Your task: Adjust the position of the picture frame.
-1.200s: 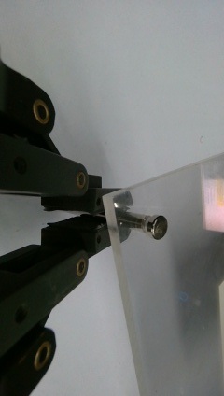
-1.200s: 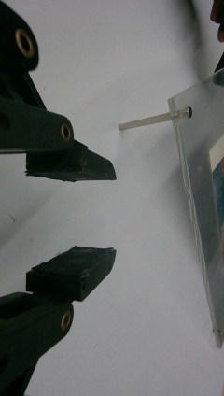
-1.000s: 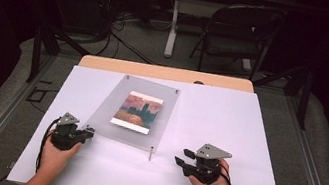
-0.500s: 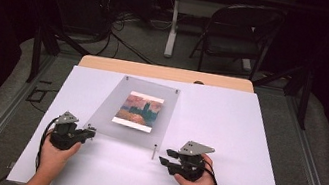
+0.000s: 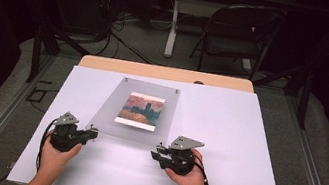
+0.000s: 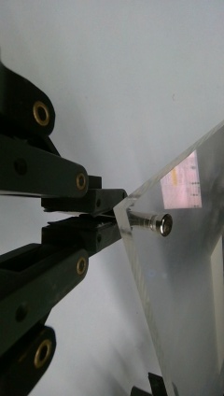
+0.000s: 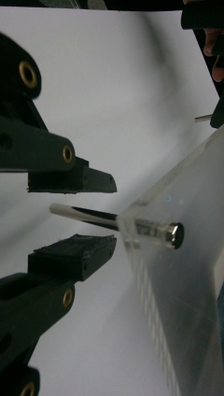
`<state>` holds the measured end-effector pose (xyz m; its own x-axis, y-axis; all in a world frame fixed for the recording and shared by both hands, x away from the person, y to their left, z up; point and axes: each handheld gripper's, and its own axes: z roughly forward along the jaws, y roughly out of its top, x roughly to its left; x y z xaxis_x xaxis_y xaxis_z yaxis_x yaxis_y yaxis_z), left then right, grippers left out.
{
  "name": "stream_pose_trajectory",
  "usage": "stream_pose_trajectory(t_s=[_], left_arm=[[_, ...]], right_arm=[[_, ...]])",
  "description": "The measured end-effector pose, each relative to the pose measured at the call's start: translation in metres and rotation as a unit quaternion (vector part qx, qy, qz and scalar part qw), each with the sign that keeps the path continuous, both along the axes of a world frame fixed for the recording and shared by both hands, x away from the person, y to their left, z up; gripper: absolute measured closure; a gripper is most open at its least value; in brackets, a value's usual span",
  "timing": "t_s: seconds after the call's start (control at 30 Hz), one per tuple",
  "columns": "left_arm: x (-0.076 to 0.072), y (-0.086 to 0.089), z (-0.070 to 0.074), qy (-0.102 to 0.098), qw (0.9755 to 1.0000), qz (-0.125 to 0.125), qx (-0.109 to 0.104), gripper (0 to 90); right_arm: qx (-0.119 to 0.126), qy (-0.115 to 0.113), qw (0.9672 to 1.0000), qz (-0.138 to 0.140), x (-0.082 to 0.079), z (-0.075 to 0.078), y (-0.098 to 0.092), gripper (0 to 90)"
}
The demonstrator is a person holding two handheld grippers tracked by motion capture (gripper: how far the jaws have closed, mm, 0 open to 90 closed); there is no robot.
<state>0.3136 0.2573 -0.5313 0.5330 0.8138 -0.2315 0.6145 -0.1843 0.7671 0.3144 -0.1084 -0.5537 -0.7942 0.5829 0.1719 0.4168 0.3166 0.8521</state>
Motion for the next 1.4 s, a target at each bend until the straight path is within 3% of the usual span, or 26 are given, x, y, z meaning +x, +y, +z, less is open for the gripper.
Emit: stream_pose_trajectory(t_s=[0.07,0.17,0.23,0.5,0.6,0.9,1.17,1.4], left_arm=[[-0.001,-0.001,0.0,0.0,1.0,0.0,0.0,85.3],[-0.001,-0.001,0.0,-0.001,1.0,0.0,-0.004,85.2],[-0.002,-0.003,-0.001,-0.001,1.0,0.0,-0.004,85.3],[-0.005,-0.015,0.008,-0.015,0.9998,-0.003,-0.01,85.4],[-0.008,-0.024,0.013,-0.028,0.9994,-0.013,-0.015,85.4],[-0.009,-0.047,0.019,-0.04,0.9981,-0.045,-0.014,85.3],[-0.003,-0.07,0.021,-0.044,0.9966,-0.067,-0.021,85.2],[0.005,-0.081,0.019,-0.04,0.9966,-0.07,-0.017,85.0]], right_arm=[[0.005,-0.008,1.0,0.001,0.0,0.002,0.003,79.4],[0.0,-0.015,0.9999,-0.006,0.0,0.003,0.002,83.2],[0.014,0.003,0.9999,-0.007,0.002,0.003,-0.002,84.5],[0.02,0.009,0.9996,-0.019,0.005,0.01,-0.013,84.9],[0.025,0.014,0.9992,-0.028,0.006,0.012,-0.024,85.0],[0.026,0.024,0.9975,-0.061,0.01,0.011,-0.045,85.2],[0.021,0.036,0.9945,-0.096,0.017,0.01,-0.07,85.3],[0.018,0.045,0.9926,-0.111,0.023,0.008,-0.08,85.4]])
